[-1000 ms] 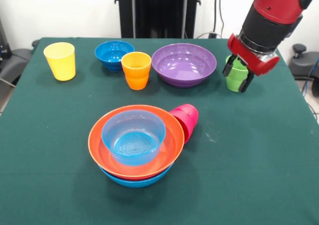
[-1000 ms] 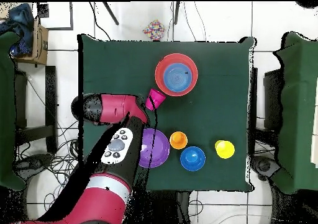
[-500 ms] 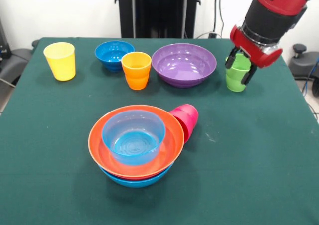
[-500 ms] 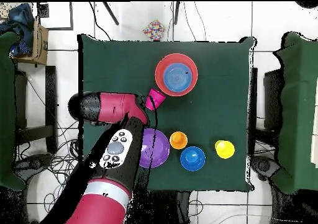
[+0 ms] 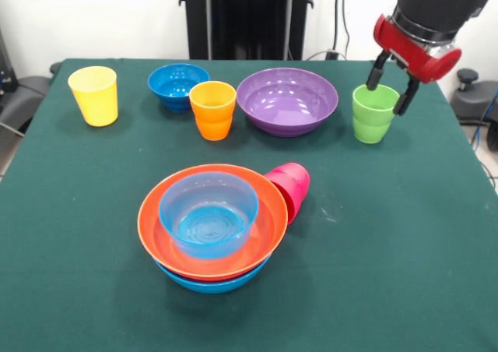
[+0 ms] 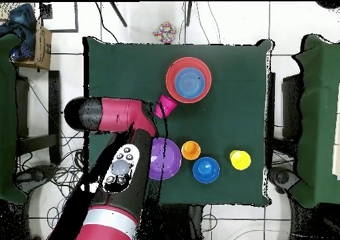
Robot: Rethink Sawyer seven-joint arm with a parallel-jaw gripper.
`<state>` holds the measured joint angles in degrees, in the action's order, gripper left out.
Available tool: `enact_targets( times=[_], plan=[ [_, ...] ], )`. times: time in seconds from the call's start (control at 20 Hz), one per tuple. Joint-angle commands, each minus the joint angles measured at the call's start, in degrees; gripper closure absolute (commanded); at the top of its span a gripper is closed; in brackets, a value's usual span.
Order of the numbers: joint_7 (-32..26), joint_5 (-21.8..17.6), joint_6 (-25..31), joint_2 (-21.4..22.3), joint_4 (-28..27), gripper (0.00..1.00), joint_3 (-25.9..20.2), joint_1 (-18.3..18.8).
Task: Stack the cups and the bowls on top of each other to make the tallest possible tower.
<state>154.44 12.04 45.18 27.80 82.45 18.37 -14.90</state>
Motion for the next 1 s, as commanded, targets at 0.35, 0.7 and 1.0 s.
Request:
enact_targets(
  times=[0.35, 0.7, 1.0],
  plan=[
    [7.1, 2.5, -5.7, -2.2, 8.4, 0.0, -6.9, -3.1],
    [7.3, 2.9, -8.9, -3.7, 9.6, 0.0, -7.0, -4.0],
    [7.1, 2.7, -11.7, -5.0, 10.0, 0.0, -6.9, -4.2]
  ],
)
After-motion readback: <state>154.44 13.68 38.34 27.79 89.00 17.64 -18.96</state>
